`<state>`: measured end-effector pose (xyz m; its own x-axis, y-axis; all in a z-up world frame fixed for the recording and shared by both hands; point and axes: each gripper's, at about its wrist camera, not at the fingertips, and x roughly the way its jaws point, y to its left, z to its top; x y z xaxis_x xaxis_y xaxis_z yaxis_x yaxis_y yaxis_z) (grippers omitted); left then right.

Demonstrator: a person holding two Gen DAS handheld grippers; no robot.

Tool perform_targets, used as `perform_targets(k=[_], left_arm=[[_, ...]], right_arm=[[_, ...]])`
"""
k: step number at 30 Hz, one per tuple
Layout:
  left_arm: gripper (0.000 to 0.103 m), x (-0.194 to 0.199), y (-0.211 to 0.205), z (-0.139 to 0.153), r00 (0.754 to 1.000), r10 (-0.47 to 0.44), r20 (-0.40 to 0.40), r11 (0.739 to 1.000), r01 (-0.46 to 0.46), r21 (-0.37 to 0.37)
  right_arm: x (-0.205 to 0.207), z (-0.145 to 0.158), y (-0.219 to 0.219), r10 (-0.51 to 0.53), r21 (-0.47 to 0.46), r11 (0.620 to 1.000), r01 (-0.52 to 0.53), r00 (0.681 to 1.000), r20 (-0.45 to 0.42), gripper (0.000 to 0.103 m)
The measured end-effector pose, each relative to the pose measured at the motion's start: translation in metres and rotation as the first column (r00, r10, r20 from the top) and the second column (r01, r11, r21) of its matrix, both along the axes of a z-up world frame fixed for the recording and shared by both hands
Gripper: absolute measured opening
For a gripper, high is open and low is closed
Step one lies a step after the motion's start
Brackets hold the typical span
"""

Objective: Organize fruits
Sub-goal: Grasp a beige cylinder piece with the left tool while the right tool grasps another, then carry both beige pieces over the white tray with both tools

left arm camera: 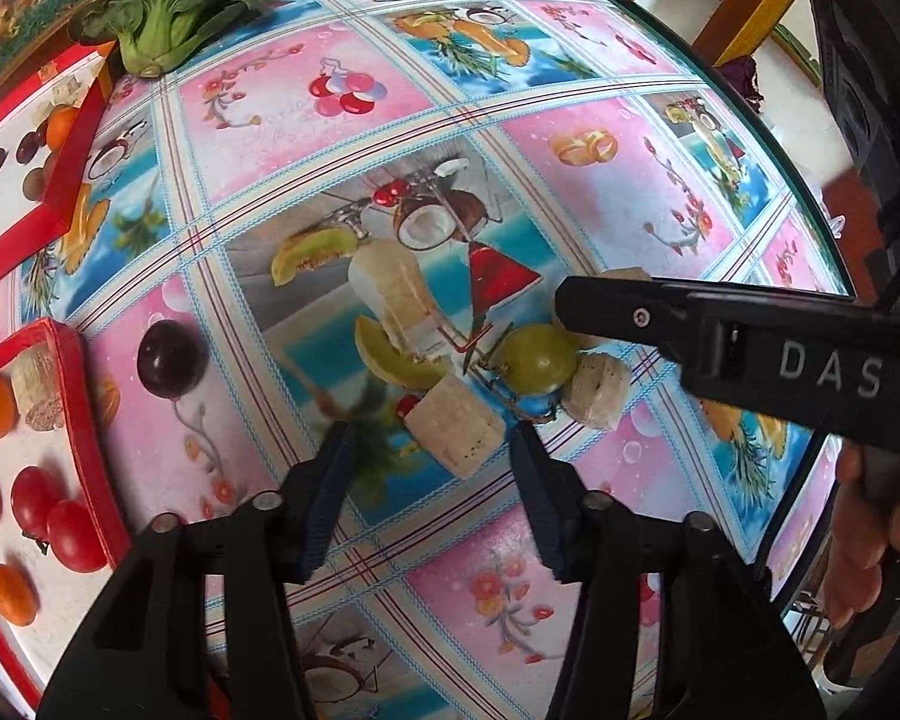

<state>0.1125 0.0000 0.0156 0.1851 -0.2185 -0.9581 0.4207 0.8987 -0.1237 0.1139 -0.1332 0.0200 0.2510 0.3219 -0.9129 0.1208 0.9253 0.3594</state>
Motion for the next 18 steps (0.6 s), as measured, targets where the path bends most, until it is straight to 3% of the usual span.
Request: perform_targets(k=[3, 11, 18], left_arm=[[0.028, -0.001, -0.003, 0.0, 1.0, -0.025, -0.011, 1.0, 0.025, -0.016], [0.028, -0.01, 0.006, 0.001, 0.999, -0.028, -0.038, 0.999, 0.026, -0.048], [0.028, -0.026, 0.031, 0.004, 0.998, 0.042, -0.051, 0.996, -0.046, -0.076]], right_arm=[[-0.003, 0.0, -0.003, -0.003, -0.012, 1.0, 0.003, 1.0, 0.001, 0.04], [-0.025, 0.001, -0.031, -0.044, -0.011, 0.999, 0.044, 0.999, -0.009, 0.04], [-0.048, 0.001, -0.037, -0.064, 0.006, 0.998, 0.064, 0.998, -0.003, 0.038]])
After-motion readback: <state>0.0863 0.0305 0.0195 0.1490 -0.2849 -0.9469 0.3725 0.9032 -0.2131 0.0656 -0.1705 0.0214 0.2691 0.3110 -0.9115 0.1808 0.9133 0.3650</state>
